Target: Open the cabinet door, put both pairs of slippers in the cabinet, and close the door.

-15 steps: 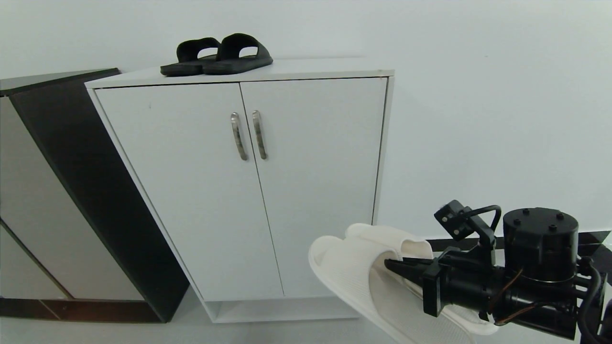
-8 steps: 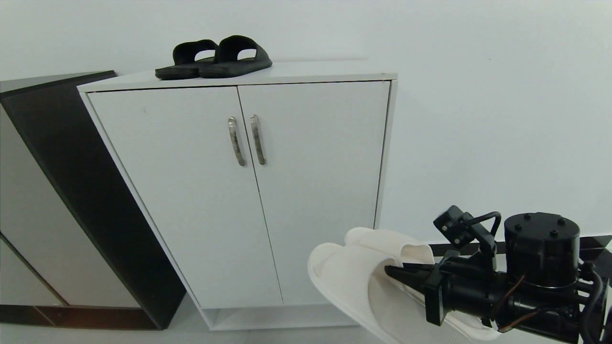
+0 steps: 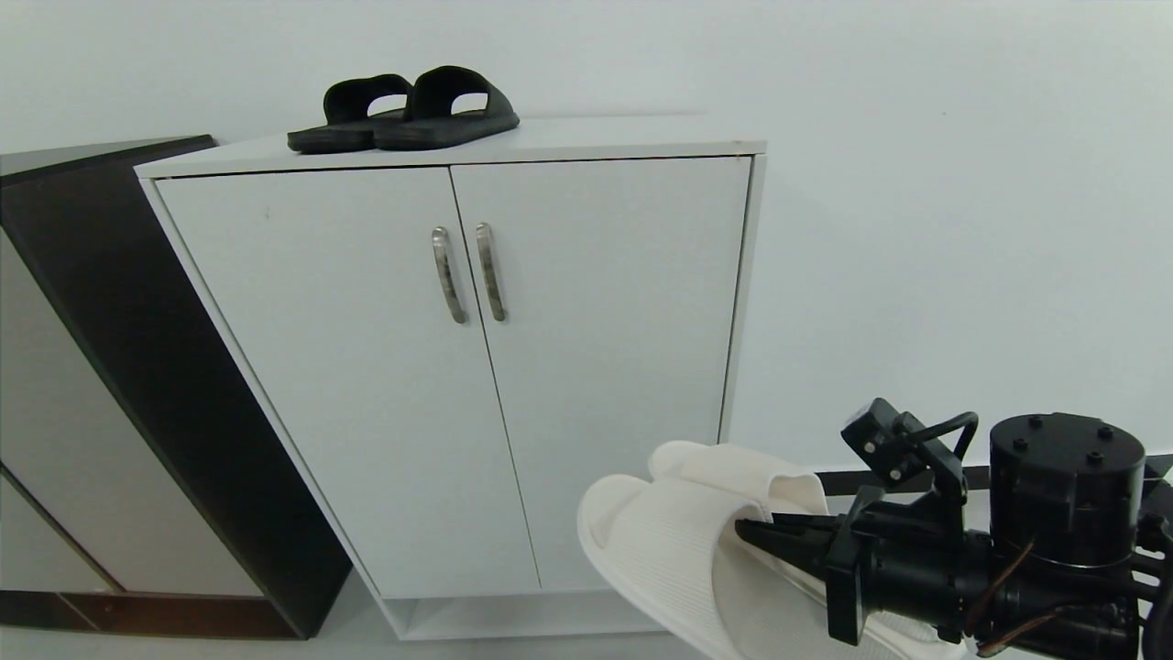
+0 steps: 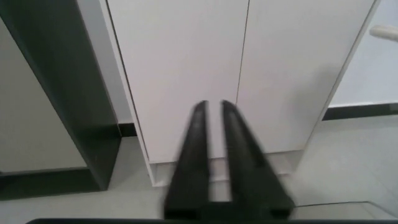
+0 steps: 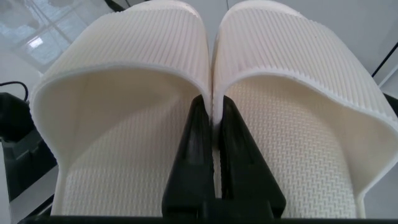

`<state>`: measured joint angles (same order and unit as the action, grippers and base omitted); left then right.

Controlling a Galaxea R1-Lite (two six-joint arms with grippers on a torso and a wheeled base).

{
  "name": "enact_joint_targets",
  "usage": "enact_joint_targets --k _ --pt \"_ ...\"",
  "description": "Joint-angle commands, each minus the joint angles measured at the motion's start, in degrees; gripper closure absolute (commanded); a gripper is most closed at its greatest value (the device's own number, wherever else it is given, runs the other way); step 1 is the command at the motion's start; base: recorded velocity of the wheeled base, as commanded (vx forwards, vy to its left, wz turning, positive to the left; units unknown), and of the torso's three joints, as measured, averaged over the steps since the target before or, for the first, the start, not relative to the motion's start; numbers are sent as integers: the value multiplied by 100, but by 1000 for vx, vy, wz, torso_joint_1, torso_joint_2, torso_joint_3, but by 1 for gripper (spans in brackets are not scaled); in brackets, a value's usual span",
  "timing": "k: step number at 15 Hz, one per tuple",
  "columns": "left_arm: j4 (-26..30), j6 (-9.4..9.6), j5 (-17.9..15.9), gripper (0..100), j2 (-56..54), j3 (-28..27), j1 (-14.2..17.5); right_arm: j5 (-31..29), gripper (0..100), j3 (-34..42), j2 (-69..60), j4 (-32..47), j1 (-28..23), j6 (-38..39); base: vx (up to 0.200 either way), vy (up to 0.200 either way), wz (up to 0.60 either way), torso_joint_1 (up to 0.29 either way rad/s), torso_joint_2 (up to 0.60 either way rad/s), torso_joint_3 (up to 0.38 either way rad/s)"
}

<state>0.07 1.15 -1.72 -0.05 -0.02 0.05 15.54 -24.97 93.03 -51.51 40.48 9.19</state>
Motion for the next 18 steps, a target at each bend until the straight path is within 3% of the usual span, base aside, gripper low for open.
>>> enact_joint_targets --k 1,2,3,4,7,8,9,11,14,15,16,17,18 --pt "1 571 -13 0 163 -77 -5 -7 100 1 -57 0 12 -40 0 0 0 0 0 0" --pt "-25 413 -109 0 875 -683 -14 -16 100 -8 -57 0 12 -67 0 0 0 0 0 0" --pt "-34 52 -461 0 1613 -1509 -66 -16 100 -8 -65 0 12 -67 0 0 0 0 0 0" --pt "-42 -79 -1023 0 2457 -2089 -128 -16 100 -26 -57 0 12 -75 0 0 0 0 0 0" --pt "-772 8 -2342 0 4426 -2784 -233 -16 100 -26 -57 0 65 -75 0 0 0 0 0 0" --pt "-1088 0 -2535 0 4830 -2863 -339 -16 100 -26 -57 0 65 -75 0 0 0 0 0 0" --pt "-1642 -27 -2597 0 5524 -2951 -646 -16 100 -35 -39 0 65 -75 0 0 0 0 0 0" --pt "-2583 -106 -2526 0 6649 -3258 -1165 -16 100 -43 31 0 74 -75 0 0 0 0 0 0" --pt "-2890 -616 -2544 0 7748 -4172 -1684 -16 100 -43 49 -9 91 -75 0 0 0 0 0 0" --pt "-2881 -730 -2729 0 7933 -4471 -1719 -16 100 -43 49 -9 91 -75 0 0 0 0 0 0" --pt "-2881 -1011 -3159 0 8152 -4832 -1719 -16 100 -43 49 0 91 -75 0 0 0 0 0 0" --pt "-2864 -1178 -3370 0 8223 -5016 -1710 -16 100 -43 49 -9 91 -75 0 0 0 0 0 0" --pt "-2767 -1512 -3748 0 8346 -5385 -1692 -16 100 -43 49 0 91 -75 0 0 0 0 0 0"
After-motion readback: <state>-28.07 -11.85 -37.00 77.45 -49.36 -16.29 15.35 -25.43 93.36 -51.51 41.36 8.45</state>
